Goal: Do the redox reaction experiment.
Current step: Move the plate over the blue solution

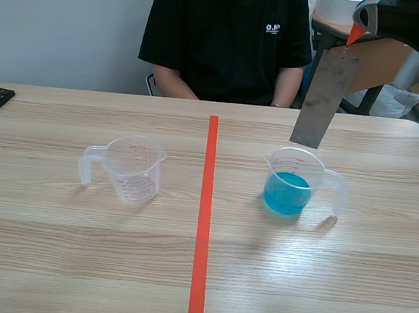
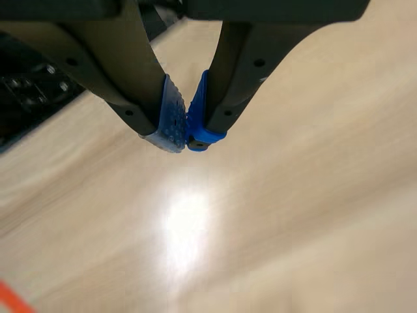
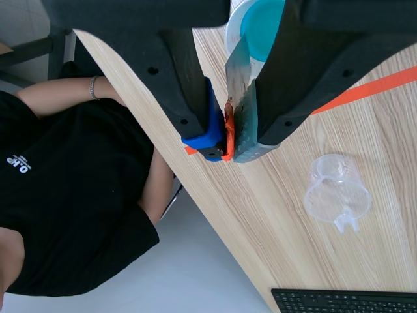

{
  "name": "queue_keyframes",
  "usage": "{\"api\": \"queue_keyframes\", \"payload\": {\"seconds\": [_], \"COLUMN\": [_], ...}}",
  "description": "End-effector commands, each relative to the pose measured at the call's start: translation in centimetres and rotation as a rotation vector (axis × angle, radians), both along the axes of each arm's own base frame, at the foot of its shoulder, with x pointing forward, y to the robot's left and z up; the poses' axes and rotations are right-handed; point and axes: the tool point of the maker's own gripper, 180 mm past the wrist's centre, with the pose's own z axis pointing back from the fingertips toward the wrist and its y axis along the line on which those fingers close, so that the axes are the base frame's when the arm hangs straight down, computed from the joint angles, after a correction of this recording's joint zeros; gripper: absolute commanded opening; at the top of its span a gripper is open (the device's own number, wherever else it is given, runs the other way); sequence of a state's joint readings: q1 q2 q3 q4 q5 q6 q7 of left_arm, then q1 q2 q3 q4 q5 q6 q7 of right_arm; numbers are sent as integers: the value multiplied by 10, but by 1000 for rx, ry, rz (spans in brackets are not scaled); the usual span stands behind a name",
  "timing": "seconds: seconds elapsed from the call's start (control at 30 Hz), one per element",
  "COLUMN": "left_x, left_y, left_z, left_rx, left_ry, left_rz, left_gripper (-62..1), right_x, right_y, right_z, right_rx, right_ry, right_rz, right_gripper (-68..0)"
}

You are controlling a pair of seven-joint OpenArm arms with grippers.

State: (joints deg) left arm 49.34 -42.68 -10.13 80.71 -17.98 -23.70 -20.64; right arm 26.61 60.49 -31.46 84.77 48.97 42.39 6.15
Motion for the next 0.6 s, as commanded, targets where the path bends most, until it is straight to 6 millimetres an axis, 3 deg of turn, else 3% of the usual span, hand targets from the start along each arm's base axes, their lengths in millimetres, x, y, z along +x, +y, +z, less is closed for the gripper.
{"api": "queue_keyframes", "payload": {"seconds": [0.0,0.27,0.57], "left_x": [23,83,118], "left_y": [-8,-61,-133], "left_z": [20,83,97], "left_rx": [-11,-29,-41], "left_ry": [-81,-299,-400], "left_rz": [-45,-293,-450], "left_gripper": [-560,-560,-560], "right_x": [-1,-1,-1], "right_y": [1,1,1], "right_z": [19,21,21], "right_rx": [30,43,46], "right_ry": [-40,-37,-37], "right_rz": [12,12,12], "right_gripper": [-658,-658,-658]}}
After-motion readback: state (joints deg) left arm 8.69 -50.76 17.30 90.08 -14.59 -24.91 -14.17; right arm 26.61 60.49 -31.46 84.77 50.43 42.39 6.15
